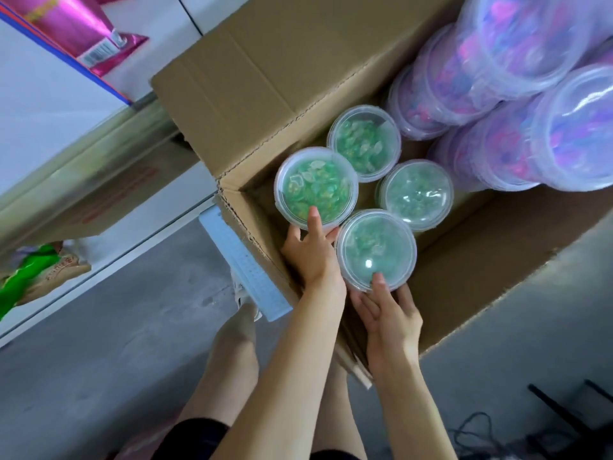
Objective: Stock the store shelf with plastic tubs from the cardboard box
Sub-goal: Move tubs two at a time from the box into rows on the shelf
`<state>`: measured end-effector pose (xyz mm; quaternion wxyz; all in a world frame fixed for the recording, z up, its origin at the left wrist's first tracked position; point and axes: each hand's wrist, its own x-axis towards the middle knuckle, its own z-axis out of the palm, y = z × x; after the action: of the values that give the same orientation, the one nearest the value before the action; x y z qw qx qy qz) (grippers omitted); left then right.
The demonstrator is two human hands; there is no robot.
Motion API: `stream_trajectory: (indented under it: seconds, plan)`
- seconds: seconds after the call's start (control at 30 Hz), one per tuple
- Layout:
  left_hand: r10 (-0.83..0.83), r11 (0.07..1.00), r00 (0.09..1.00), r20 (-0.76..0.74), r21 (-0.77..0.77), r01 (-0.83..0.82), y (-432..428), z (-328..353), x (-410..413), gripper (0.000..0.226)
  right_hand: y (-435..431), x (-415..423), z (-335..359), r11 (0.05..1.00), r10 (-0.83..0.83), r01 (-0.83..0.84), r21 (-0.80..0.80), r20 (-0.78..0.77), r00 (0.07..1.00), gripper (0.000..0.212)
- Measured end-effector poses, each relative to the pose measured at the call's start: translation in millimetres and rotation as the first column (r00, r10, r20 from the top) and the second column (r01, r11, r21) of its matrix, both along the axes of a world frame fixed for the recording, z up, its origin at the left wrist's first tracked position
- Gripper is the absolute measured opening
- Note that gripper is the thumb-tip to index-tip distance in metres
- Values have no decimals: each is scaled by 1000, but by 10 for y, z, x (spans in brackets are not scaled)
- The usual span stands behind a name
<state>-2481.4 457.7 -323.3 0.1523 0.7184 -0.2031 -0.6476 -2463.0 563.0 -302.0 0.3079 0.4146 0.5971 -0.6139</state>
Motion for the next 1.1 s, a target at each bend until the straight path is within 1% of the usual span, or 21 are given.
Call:
stream_trajectory:
  seconds: [0.1, 0.2, 0.23, 0.3, 0.37, 0.43, 0.5, 0.57, 0.67, 0.73, 0.8, 0.9, 0.93, 1.1]
  plan:
    - [-115, 989, 992, -49, -96, 110, 57, 376, 80, 24, 43, 75, 378, 999, -43, 43, -3, -48, 998, 32]
    - [-342, 914, 939, -24, -238, 327, 46, 859, 197, 13, 78, 175, 890, 997, -38, 48, 55, -168, 985, 33]
    - [-386, 889, 922, -37, -281, 361, 20, 1082, 237, 11, 93, 209, 1087, 996, -34, 51, 71, -214, 976, 33]
    - [-435, 843, 897, -71, -383, 378, -69, 1548, 351, 16, 108, 269, 1507, 997, -26, 46, 61, -293, 956, 31]
    - [-503, 773, 861, -70, -481, 413, -199, 2005, 509, 21, 104, 317, 1927, 999, 3, 9, 33, -358, 934, 30]
    - [-573, 707, 818, -54, -538, 459, -342, 2374, 723, 19, 93, 360, 2302, 999, 43, -42, 13, -414, 909, 30]
    - [-607, 650, 795, -21, -589, 481, -495, 2708, 968, 16, 66, 416, 2635, 994, 90, -105, -9, -452, 888, 32]
    - [-594, 622, 804, -20, -645, 444, -633, 3040, 1213, 10, 29, 484, 2916, 985, 140, -173, -24, -487, 862, 32]
    - [-540, 592, 842, 22, -701, 398, -720, 3529, 1609, 11, -50, 607, 3297, 940, 287, -340, 9, -558, 779, 30]
    - [-471, 610, 882, 10, -718, 333, -716, 3828, 1878, 10, -87, 698, 3555, 895, 356, -446, -4, -596, 720, 32]
    - [-396, 636, 918, -22, -728, 257, -679, 4102, 2154, 9, -93, 812, 3820, 840, 398, -541, -44, -627, 670, 29]
    - [-315, 615, 948, -49, -772, 164, -631, 4536, 2532, 9, -133, 961, 4219, 755, 423, -649, -91, -689, 589, 24]
    - [-291, 602, 954, -65, -788, 129, -617, 4689, 2647, 10, -157, 995, 4336, 728, 423, -678, -107, -708, 566, 25]
    - [-162, 483, 980, -117, -875, -25, -671, 5433, 3177, 10, -525, 1219, 4977, 570, 400, -802, -175, -794, 458, 48]
